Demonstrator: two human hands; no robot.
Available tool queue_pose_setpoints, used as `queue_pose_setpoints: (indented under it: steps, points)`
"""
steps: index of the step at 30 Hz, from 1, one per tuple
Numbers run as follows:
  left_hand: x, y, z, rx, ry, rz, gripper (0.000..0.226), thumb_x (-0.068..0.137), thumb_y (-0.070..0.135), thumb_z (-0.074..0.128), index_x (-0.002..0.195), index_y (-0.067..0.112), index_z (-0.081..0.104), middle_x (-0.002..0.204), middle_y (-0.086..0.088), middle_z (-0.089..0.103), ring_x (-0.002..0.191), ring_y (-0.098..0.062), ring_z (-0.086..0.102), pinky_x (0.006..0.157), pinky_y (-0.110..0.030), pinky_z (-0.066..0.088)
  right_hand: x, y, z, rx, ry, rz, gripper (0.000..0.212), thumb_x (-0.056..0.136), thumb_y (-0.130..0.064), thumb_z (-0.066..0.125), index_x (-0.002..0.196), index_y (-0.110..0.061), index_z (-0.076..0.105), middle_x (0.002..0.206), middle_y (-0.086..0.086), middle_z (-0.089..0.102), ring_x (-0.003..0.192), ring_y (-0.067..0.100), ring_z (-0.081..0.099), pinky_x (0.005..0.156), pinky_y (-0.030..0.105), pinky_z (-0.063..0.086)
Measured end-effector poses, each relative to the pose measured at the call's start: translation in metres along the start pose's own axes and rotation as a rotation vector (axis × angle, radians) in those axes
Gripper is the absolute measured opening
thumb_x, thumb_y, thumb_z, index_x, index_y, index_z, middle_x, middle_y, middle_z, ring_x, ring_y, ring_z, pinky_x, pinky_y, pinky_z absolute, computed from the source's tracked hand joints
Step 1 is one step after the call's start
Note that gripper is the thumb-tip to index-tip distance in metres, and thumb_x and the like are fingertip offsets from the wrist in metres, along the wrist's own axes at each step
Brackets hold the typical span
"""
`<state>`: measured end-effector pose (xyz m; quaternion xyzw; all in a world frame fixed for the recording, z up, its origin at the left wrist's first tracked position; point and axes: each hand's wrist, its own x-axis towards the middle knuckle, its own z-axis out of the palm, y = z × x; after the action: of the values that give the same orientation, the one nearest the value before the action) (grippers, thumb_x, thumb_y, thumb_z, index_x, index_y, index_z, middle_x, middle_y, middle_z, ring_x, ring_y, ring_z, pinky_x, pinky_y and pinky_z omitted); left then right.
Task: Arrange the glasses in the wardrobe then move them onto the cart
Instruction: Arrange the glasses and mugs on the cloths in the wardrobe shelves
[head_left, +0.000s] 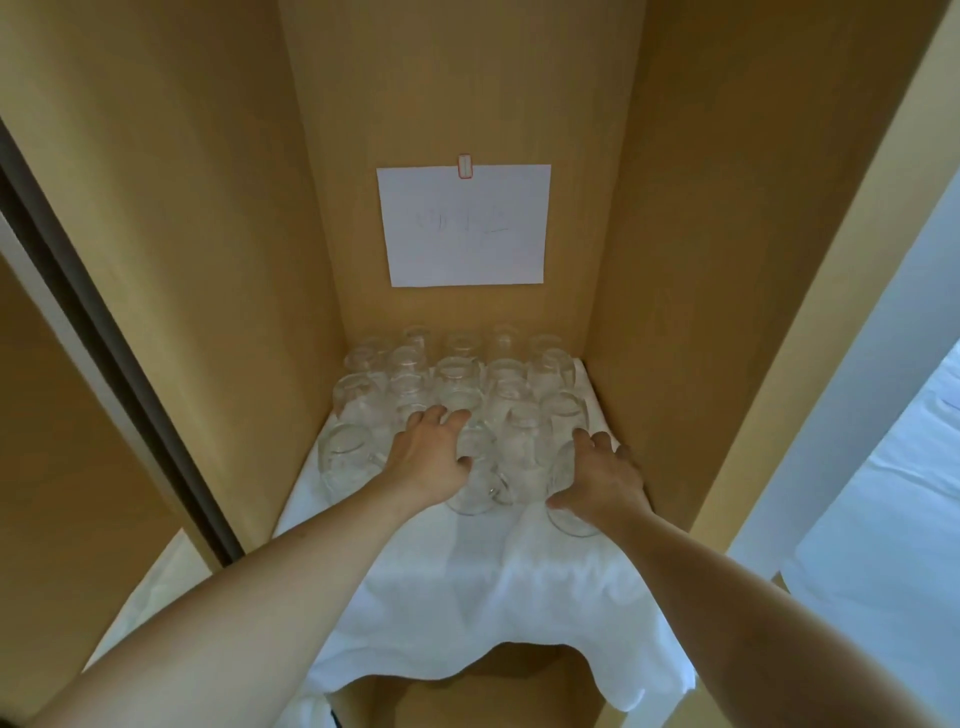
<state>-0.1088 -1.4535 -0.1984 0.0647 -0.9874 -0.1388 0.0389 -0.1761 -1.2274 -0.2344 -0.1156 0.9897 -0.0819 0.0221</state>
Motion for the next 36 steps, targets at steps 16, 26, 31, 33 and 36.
queue_pose_setpoints:
  steps: [16,26,31,33,36]
  points:
    - [-0.009,-0.033,-0.052,-0.040,0.093,0.049,0.069,0.094,0.036,0.061,0.156,0.026,0.034,0.161,-0.011,0.032,0.147,-0.033,0.028,0.116,-0.042,0.034,-0.009,-0.078,-0.038,-0.021,0.159,-0.091,0.090,0.082,-0.068,0.064,0.154,-0.028,0.026,0.153,0.013,0.032,0.141,0.038,0.030,0.114,0.052,0.032]
    - [-0.005,-0.093,-0.096,-0.042,0.156,0.044,0.065,0.090,0.040,0.063,0.150,0.023,0.044,0.154,-0.013,0.041,0.143,-0.035,0.033,0.117,-0.044,0.033,-0.003,-0.161,-0.056,0.032,0.244,-0.134,0.080,0.087,-0.062,0.062,0.152,-0.025,0.034,0.155,0.012,0.033,0.142,0.038,0.028,0.114,0.052,0.032]
    - [0.004,-0.106,-0.096,-0.096,0.143,0.029,0.065,0.089,0.040,0.063,0.149,0.021,0.046,0.153,-0.011,0.041,0.139,-0.037,0.037,0.114,-0.047,0.037,0.001,-0.180,-0.053,0.047,0.226,-0.140,0.078,0.089,-0.056,0.064,0.154,-0.027,0.032,0.154,0.011,0.035,0.140,0.036,0.031,0.112,0.052,0.034]
    - [0.011,-0.108,-0.094,-0.118,0.135,0.013,0.064,0.090,0.039,0.063,0.148,0.020,0.046,0.153,-0.009,0.041,0.139,-0.036,0.037,0.112,-0.045,0.038,0.007,-0.184,-0.052,0.044,0.214,-0.145,0.076,0.089,-0.054,0.064,0.153,-0.027,0.033,0.152,0.010,0.038,0.139,0.035,0.033,0.112,0.052,0.035]
    - [0.027,-0.109,-0.091,-0.141,0.132,-0.006,0.059,0.090,0.036,0.063,0.145,0.020,0.049,0.151,-0.008,0.043,0.136,-0.034,0.042,0.108,-0.043,0.042,0.025,-0.187,-0.053,0.051,0.211,-0.148,0.074,0.089,-0.053,0.065,0.152,-0.026,0.037,0.149,0.010,0.042,0.139,0.036,0.033,0.111,0.052,0.036]
